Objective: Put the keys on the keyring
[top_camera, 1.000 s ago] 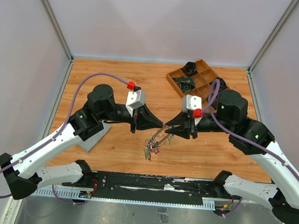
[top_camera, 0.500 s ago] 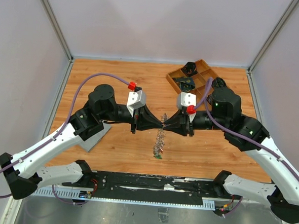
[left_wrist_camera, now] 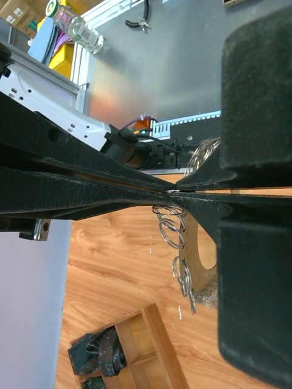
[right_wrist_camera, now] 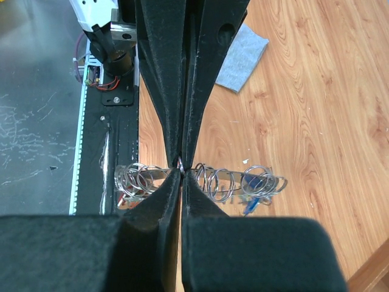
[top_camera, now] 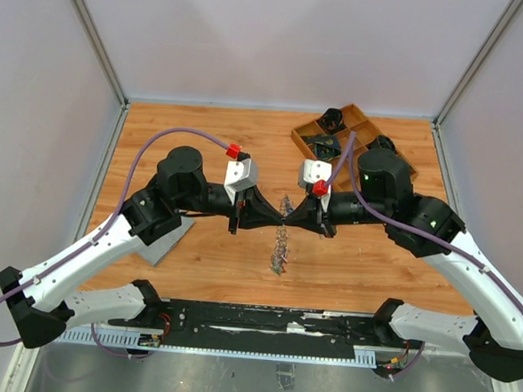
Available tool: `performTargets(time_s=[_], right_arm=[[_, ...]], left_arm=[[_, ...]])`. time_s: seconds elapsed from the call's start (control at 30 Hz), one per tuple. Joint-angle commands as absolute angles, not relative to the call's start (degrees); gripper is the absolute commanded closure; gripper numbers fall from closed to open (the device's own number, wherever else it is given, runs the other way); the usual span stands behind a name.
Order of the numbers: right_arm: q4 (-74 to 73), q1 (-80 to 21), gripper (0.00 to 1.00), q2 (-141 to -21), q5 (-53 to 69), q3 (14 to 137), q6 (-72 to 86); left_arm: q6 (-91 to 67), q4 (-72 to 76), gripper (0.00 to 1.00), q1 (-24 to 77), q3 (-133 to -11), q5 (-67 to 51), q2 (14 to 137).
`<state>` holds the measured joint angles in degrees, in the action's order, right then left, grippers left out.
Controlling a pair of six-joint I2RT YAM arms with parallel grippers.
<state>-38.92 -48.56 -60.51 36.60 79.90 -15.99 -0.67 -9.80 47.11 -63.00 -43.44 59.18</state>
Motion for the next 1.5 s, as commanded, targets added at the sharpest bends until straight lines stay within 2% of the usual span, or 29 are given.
performTargets(time_s=[0.0, 0.17, 0.33, 0.4, 0.5, 0.67, 1.0, 1.13, 1.27, 1.47], right_arm=[[-42.9, -49.5, 1.0, -61.0, 32.9, 81.5, -17.0], [-36.6, -49.5, 1.0, -59.1, 33.4, 78.5, -14.3], [-26.0, -49.6, 1.0, -54.6, 34.8, 73.8, -9.6], [-20.4, -49.5, 1.0, -52.5, 35.5, 71.3, -6.8], [-12.3, -49.5, 1.0, -49.2, 35.1, 68.0, -2.6], [2.1, -49.5, 1.0, -44.7, 33.2, 61.5, 5.1], [24.3, -49.5, 1.0, -43.0, 29.4, 54.4, 16.2], [30.2, -49.5, 1.0, -43.0, 27.7, 52.2, 19.7], [32.2, -49.5, 1.0, -43.0, 27.5, 51.7, 20.7], [34.3, -49.5, 1.0, -43.4, 29.1, 51.7, 21.5]], left_arm=[[-0.1, -6.1, 0.99, 47.5, -66.5, -43.6, 58.6], [-0.4, -5.8, 0.98, 47.5, -66.8, -44.0, 58.4], [-3.3, -2.1, 0.71, 47.5, -66.5, -44.2, 56.8], [-4.9, -0.1, 0.65, 47.5, -66.3, -43.7, 55.8], [-7.1, 3.0, 0.63, 47.5, -65.7, -42.3, 54.1], [-9.7, 6.9, 0.63, 47.5, -63.8, -39.8, 51.6], [-10.1, 7.9, 0.78, 47.5, -61.6, -38.7, 51.1], [-10.5, 9.2, 0.82, 47.5, -60.9, -39.5, 51.4], [-10.6, 9.6, 0.82, 47.5, -60.5, -39.6, 51.6], [-11.9, 13.1, 0.77, 47.5, -59.4, -38.4, 51.4]])
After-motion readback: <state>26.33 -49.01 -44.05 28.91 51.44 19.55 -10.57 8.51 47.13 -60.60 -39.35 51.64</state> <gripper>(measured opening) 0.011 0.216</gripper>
